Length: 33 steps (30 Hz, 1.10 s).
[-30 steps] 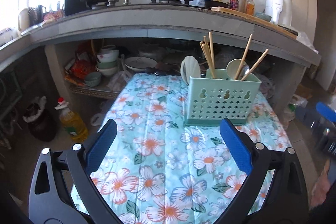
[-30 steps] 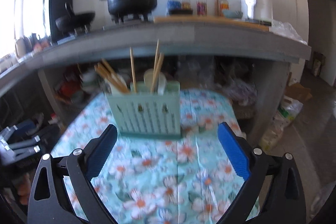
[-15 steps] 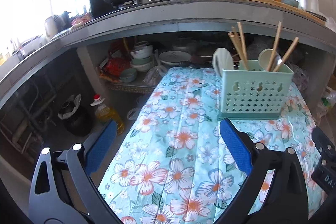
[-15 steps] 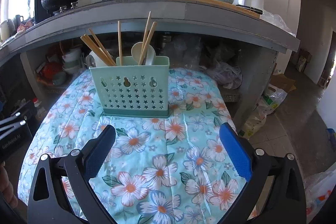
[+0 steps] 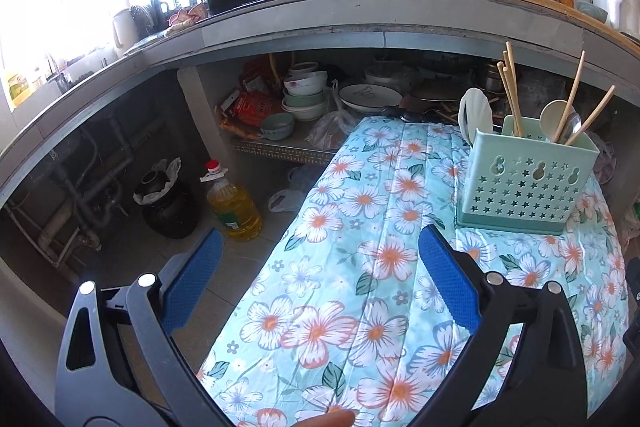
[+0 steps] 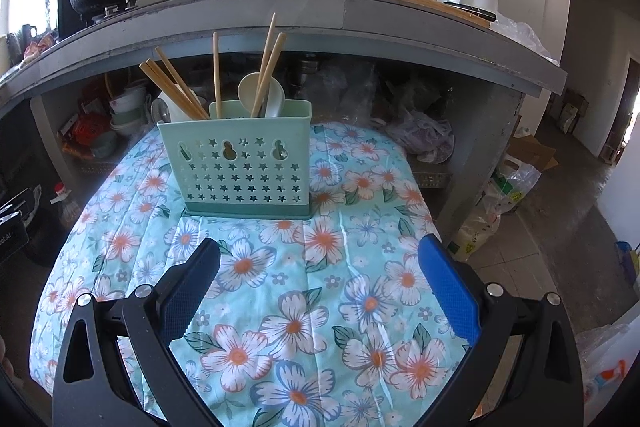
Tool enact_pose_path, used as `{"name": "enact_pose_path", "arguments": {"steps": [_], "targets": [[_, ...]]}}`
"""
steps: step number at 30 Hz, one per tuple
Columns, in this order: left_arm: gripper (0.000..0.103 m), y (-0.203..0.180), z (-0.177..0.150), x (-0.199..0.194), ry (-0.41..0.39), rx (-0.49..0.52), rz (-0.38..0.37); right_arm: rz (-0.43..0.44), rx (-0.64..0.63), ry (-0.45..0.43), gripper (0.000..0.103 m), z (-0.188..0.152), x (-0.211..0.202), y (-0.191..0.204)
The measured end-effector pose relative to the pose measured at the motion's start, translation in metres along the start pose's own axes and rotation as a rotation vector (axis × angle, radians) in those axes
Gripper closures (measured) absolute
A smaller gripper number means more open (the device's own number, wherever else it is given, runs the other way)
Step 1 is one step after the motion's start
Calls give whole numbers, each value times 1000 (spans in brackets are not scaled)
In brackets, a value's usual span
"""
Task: Organize utensils
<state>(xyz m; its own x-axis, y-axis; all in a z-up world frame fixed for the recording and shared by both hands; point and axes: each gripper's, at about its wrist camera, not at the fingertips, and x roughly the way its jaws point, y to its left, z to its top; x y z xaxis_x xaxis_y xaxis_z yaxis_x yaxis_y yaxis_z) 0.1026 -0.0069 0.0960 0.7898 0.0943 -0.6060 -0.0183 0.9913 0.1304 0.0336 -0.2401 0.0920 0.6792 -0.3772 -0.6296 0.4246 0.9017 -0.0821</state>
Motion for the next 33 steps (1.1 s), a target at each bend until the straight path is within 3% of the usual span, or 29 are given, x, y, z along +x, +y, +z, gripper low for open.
{"name": "enact_pose_path", "arguments": {"steps": [9, 33], "targets": [[8, -3, 1, -2, -13, 10, 0, 4, -13, 7, 7, 0, 1, 3], [8, -6, -7, 7, 50, 24, -24, -4, 5, -10, 7, 3, -7, -1]]}}
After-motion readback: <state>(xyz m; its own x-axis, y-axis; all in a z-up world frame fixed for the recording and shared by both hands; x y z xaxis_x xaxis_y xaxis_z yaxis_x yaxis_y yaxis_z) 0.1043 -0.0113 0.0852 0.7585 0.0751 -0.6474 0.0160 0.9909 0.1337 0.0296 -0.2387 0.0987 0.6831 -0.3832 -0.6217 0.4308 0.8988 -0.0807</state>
